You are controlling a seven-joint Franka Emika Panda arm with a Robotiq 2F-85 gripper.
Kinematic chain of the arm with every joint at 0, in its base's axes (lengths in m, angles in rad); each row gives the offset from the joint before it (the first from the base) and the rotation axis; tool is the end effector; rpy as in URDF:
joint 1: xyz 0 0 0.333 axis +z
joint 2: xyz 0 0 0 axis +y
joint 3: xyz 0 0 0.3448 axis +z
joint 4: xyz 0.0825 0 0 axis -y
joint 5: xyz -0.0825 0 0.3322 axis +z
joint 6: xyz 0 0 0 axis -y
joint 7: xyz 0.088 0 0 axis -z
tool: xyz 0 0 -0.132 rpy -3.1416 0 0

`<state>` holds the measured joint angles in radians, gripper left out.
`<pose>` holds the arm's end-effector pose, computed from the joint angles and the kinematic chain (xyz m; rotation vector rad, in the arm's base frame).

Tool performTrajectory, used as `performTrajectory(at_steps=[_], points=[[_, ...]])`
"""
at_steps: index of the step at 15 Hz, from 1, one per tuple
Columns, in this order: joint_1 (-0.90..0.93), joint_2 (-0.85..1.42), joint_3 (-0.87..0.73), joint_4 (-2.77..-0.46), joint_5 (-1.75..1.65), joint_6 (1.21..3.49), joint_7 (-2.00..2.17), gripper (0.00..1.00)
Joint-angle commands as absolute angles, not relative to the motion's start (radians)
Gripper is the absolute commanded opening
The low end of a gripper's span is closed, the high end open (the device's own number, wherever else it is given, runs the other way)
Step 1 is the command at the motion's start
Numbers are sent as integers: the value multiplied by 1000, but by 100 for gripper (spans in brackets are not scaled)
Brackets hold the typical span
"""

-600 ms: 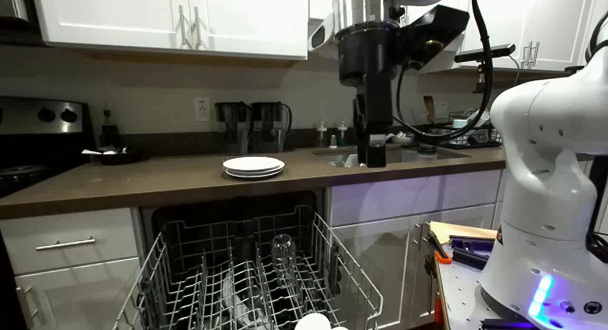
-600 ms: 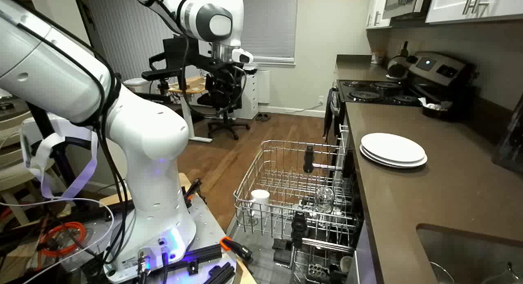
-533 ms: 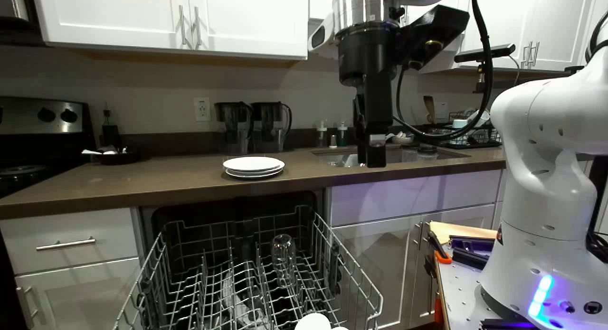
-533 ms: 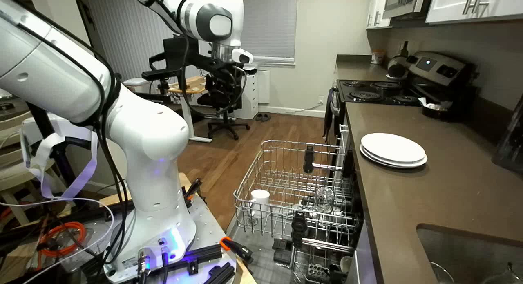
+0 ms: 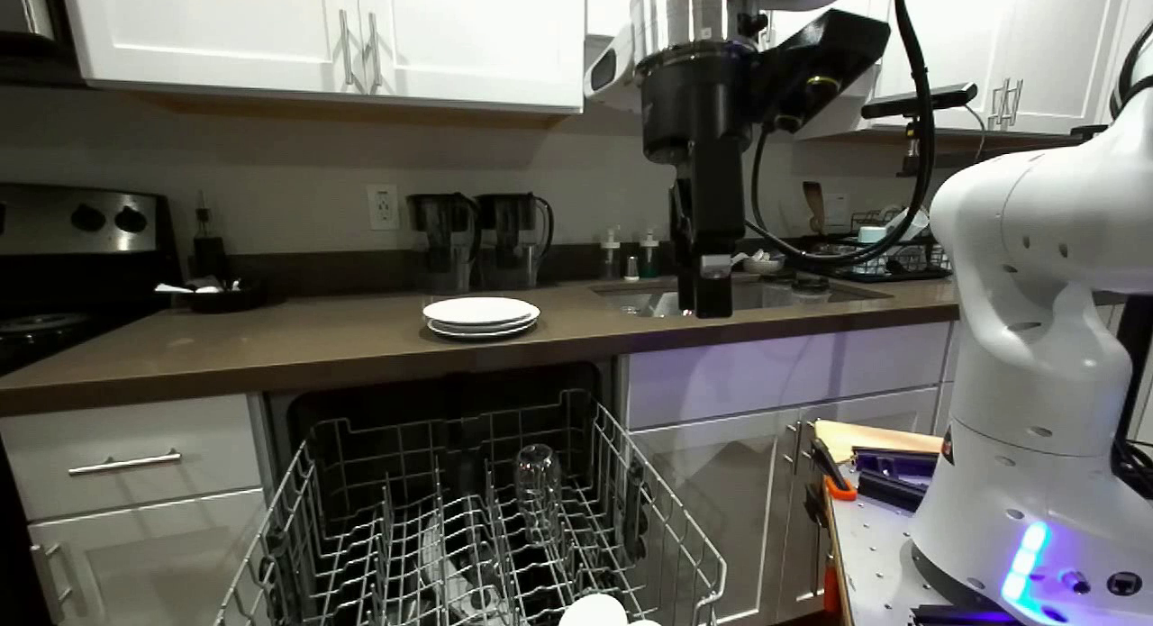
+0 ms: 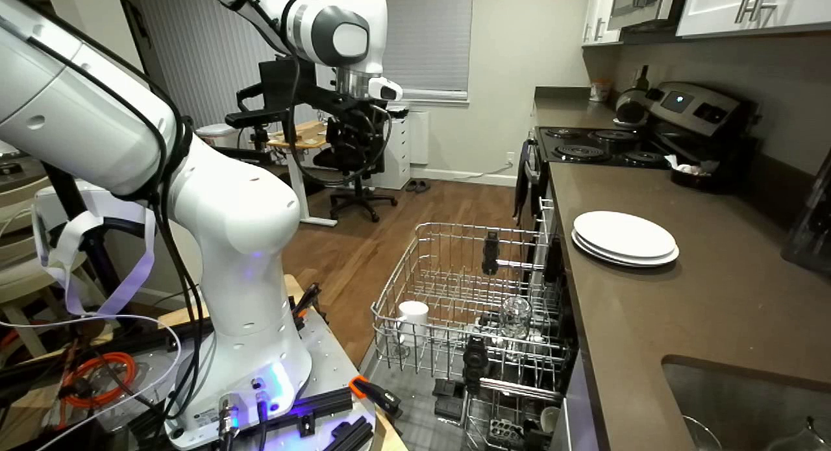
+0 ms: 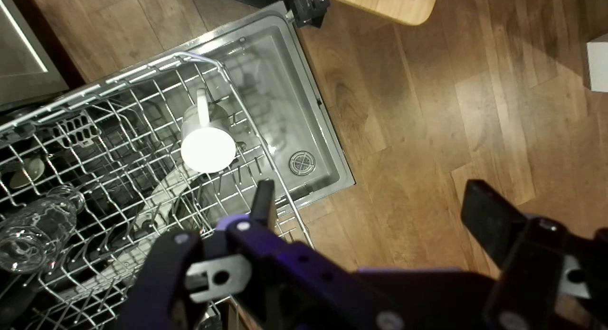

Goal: Move the glass jar to the left side of the dishwasher rack

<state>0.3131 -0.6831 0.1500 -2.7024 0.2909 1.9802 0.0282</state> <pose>0.2274 0.1433 0.4464 -2.9541 -0.4130 0.1136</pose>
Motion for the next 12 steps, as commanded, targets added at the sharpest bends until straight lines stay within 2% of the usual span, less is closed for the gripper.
performTrajectory(at_steps=[1, 6, 12], points=[[300, -684, 161, -2700, 298, 1976, 22, 100], [294, -680, 156, -2702, 289, 1980, 12, 100], [171, -618, 80, -2712, 154, 1985, -36, 100]])
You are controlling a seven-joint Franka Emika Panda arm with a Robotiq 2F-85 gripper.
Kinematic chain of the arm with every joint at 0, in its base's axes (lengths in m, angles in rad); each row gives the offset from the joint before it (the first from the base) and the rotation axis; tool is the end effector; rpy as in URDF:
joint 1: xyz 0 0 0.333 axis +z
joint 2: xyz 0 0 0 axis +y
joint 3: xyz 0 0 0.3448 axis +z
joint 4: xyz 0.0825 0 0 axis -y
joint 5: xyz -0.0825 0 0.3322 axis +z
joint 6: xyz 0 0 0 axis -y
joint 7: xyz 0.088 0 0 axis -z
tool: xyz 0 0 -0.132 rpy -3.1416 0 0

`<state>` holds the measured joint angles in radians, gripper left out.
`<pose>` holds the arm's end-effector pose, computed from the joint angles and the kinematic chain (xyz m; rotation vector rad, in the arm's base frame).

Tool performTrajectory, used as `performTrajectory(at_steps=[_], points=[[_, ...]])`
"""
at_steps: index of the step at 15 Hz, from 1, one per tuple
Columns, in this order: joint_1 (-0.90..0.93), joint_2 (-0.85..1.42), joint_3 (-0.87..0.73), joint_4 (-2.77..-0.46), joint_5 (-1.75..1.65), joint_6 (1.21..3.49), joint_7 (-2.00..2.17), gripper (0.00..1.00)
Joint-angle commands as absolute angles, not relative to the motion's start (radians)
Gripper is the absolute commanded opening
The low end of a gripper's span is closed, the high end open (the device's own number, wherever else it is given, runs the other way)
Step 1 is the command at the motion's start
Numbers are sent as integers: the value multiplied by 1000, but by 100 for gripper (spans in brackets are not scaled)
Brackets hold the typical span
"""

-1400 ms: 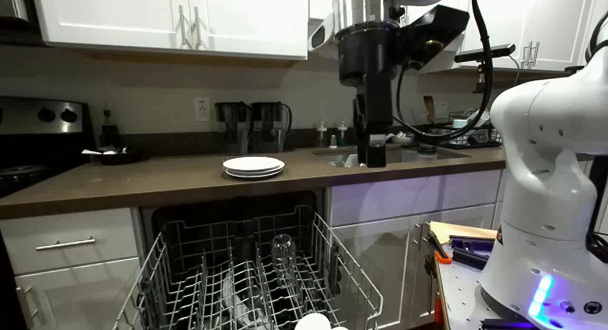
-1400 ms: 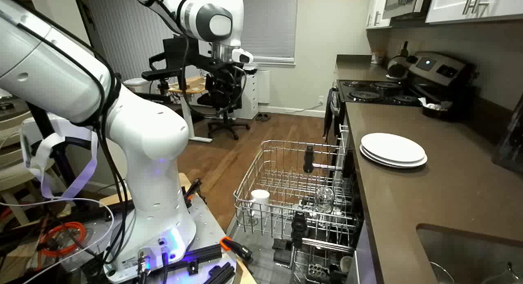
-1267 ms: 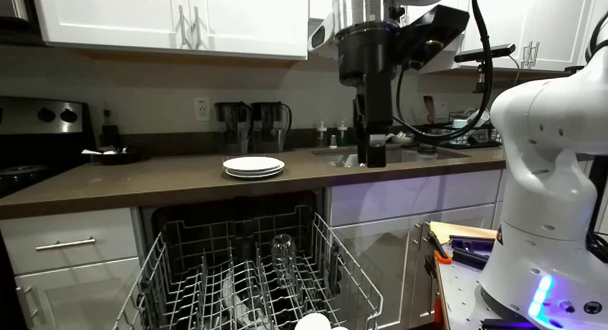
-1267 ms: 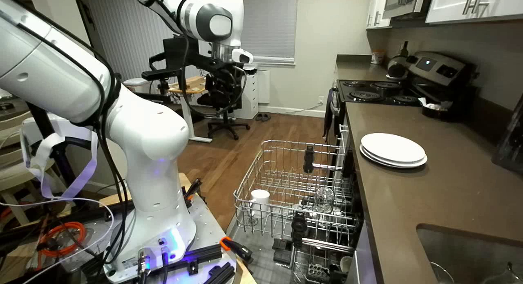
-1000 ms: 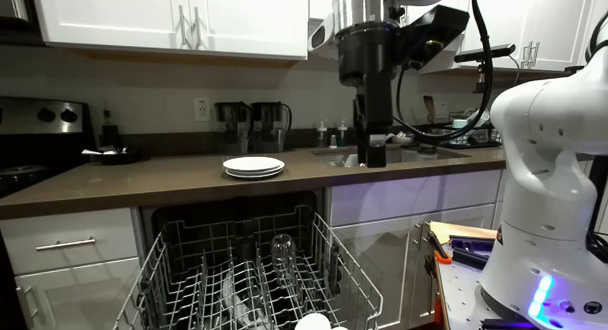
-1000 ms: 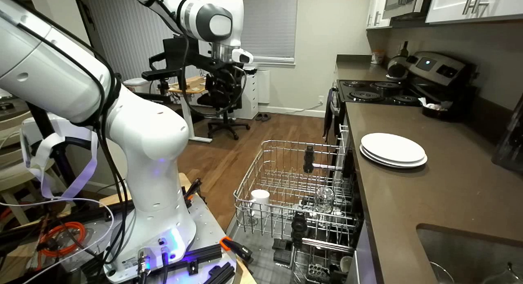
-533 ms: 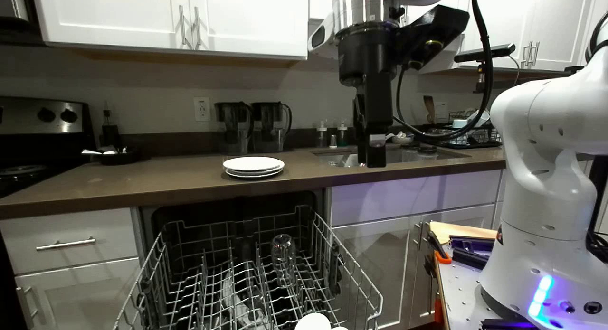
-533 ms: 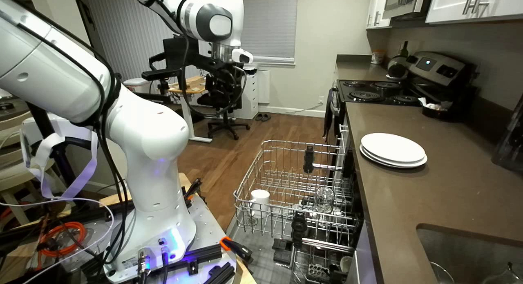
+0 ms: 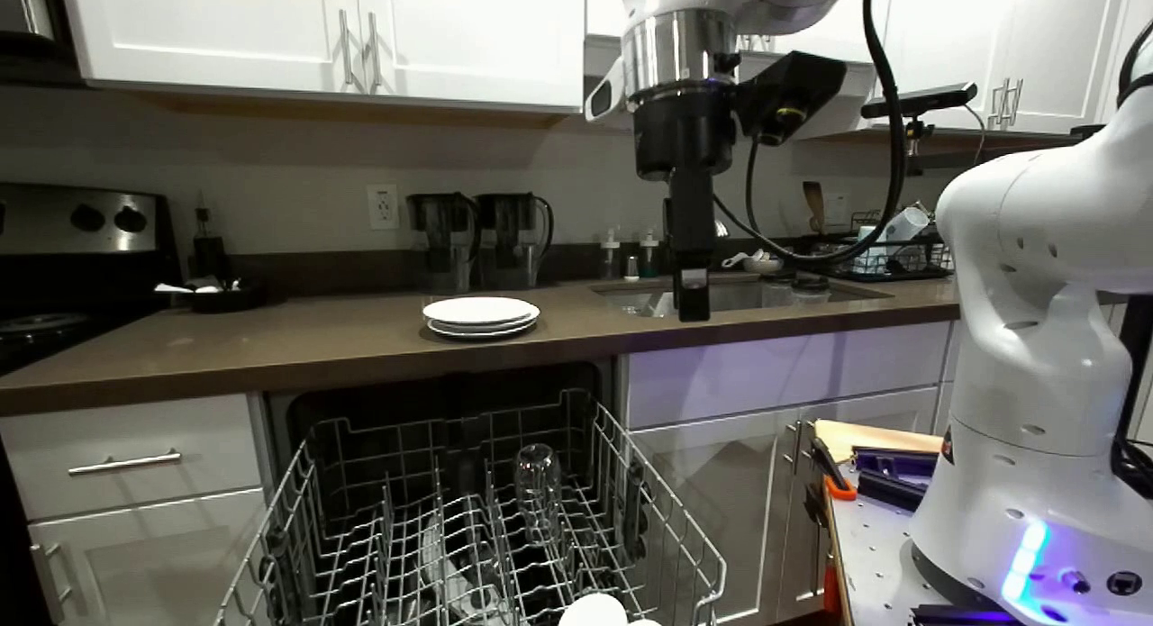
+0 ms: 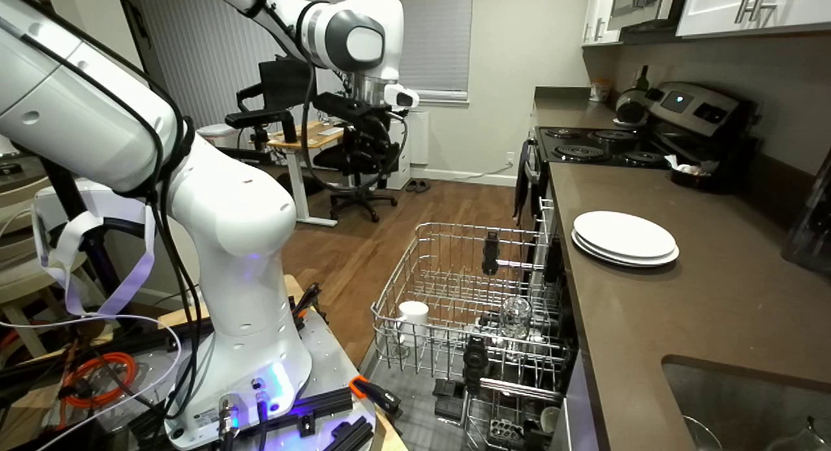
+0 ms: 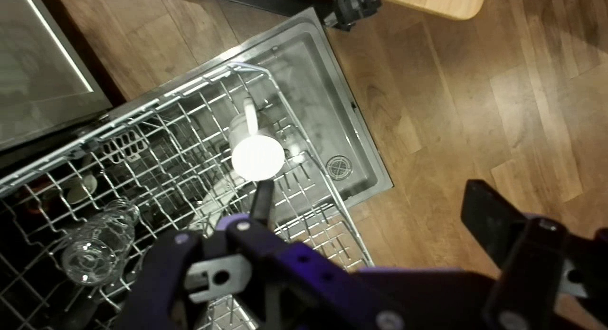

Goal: Move the glass jar to the left side of the dishwasher rack

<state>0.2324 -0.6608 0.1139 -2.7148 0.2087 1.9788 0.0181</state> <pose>0.2434 0.1078 0.4356 -3.0173 -0.3201 0.1425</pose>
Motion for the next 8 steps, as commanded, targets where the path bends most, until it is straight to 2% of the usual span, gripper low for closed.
performTrajectory(at_steps=[1, 8], points=[[145, -598, 68, -2708, 121, 1994, -45, 100], [58, -402, -5, -2681, 75, 2188, -74, 100]])
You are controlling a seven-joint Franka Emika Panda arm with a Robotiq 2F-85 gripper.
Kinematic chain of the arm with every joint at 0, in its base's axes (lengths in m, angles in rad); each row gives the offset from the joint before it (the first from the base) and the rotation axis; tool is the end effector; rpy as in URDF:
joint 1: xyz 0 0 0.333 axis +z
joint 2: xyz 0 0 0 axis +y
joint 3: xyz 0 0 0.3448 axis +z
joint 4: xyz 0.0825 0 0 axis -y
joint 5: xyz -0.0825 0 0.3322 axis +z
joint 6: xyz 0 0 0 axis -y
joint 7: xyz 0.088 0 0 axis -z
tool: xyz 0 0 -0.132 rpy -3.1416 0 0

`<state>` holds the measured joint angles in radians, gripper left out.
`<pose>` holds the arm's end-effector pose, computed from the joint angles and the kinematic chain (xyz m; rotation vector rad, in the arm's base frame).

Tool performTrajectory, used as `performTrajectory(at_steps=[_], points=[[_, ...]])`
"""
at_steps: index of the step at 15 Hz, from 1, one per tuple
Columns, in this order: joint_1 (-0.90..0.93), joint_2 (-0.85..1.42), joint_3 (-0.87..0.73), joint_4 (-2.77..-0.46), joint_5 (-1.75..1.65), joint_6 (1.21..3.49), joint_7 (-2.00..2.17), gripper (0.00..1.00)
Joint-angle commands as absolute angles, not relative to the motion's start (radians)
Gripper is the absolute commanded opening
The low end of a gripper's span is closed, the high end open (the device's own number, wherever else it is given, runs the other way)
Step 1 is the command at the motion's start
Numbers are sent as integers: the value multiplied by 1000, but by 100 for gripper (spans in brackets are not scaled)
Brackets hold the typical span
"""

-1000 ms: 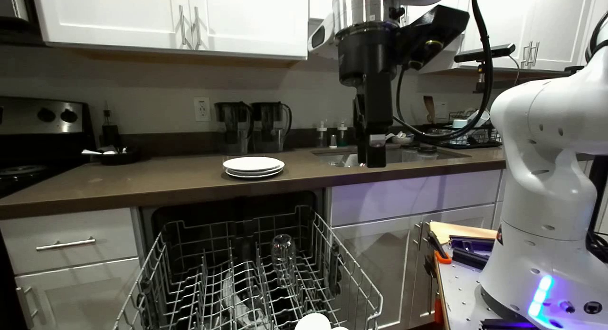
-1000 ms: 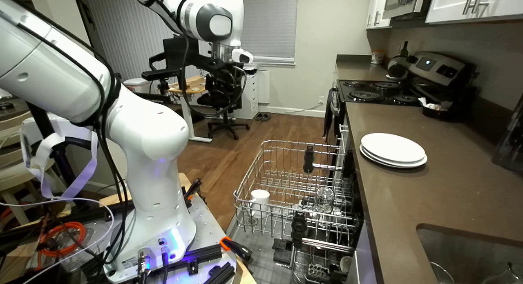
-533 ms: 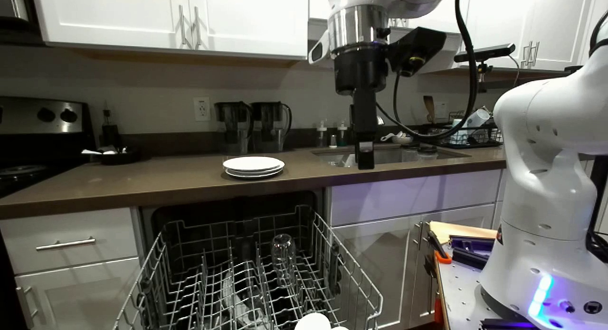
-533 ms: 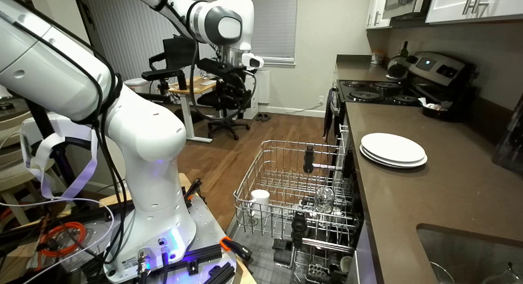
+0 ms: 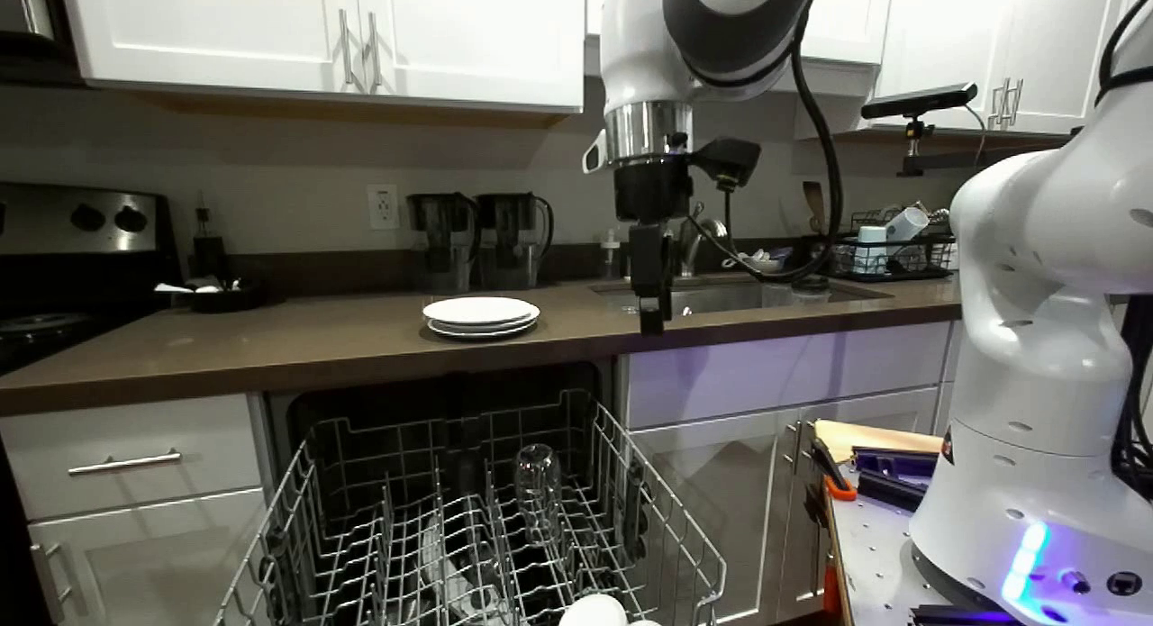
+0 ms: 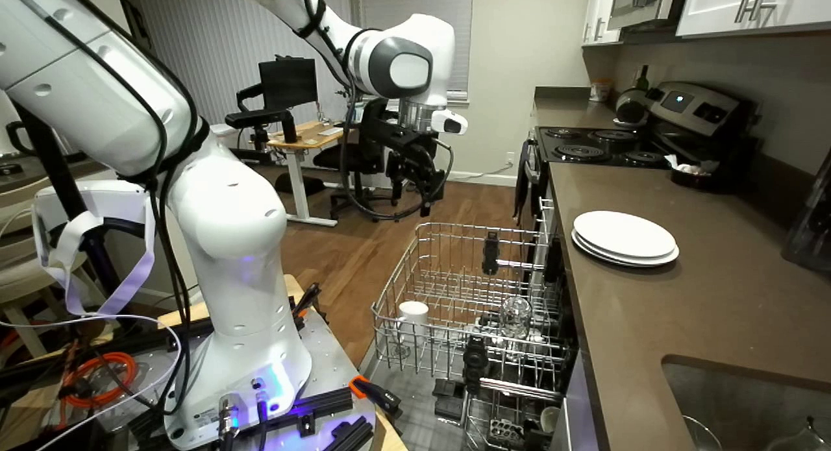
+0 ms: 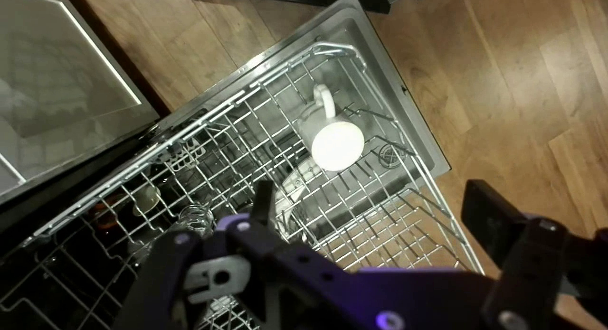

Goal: Move the glass jar to the left side of the dishwasher rack

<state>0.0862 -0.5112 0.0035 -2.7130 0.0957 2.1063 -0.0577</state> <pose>0.2936 0.0330 0.4052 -3.0580 -0.1440 0.1480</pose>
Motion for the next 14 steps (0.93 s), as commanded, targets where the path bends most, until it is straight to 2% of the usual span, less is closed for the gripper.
performTrajectory(at_steps=[1, 6, 14], points=[[48, -363, -6, -2676, 71, 2231, -64, 100], [5, -165, 11, -2629, -15, 2409, 1, 100], [-29, 114, -40, -2362, -103, 2387, -8, 100]])
